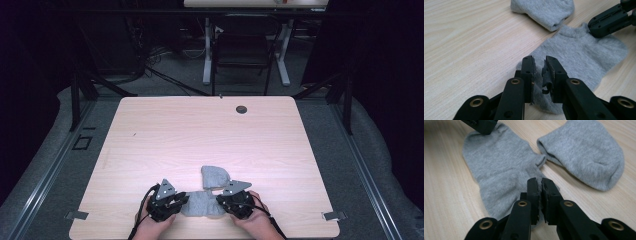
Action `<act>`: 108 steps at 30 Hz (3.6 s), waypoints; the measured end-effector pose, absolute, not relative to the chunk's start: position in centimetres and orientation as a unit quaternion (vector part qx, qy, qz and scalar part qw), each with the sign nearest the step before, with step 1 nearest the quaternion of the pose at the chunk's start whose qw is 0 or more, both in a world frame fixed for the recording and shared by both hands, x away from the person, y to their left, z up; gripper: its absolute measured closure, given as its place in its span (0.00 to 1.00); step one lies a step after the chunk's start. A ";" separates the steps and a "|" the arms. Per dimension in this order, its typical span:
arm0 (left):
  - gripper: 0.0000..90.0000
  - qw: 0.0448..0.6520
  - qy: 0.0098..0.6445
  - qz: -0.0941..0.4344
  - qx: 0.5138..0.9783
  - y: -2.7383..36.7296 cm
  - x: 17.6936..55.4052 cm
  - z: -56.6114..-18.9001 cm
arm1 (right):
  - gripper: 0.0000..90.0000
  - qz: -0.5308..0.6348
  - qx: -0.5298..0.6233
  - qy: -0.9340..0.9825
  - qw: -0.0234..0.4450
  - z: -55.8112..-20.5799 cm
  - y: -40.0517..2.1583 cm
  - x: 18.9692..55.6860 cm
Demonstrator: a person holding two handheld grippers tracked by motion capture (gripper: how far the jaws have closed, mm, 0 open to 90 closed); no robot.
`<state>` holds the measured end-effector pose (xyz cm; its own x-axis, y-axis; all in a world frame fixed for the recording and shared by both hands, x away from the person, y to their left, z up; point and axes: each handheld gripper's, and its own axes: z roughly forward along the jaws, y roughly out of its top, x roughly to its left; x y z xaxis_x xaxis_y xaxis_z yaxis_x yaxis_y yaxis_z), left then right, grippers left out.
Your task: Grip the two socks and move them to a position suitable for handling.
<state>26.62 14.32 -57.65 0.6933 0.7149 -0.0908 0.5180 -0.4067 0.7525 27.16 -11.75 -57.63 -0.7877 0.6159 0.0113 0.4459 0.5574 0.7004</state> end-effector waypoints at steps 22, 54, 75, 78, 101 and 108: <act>0.92 0.369 0.367 0.125 0.844 14.4 25.7 -57.7 | 1.00 0.344 0.318 0.878 0.098 -57.3 -12.9 26.6; 0.73 0.409 0.393 0.131 0.813 15.8 26.2 -56.2 | 0.89 0.385 0.356 0.844 0.112 -55.8 -13.9 28.0; 0.70 0.410 0.400 0.137 0.808 16.1 26.7 -56.2 | 0.76 0.354 0.426 0.824 0.121 -56.7 -13.6 33.8; 0.70 0.412 0.398 0.133 0.809 16.2 26.7 -56.2 | 0.81 0.349 0.430 0.824 0.118 -57.1 -13.6 33.8; 0.69 0.417 0.409 0.134 0.800 16.7 27.0 -56.1 | 0.95 0.372 0.427 0.815 0.122 -53.4 -13.6 32.8; 0.69 0.420 0.413 0.137 0.796 17.2 27.2 -55.9 | 0.95 0.371 0.413 0.821 0.133 -51.9 -12.0 32.8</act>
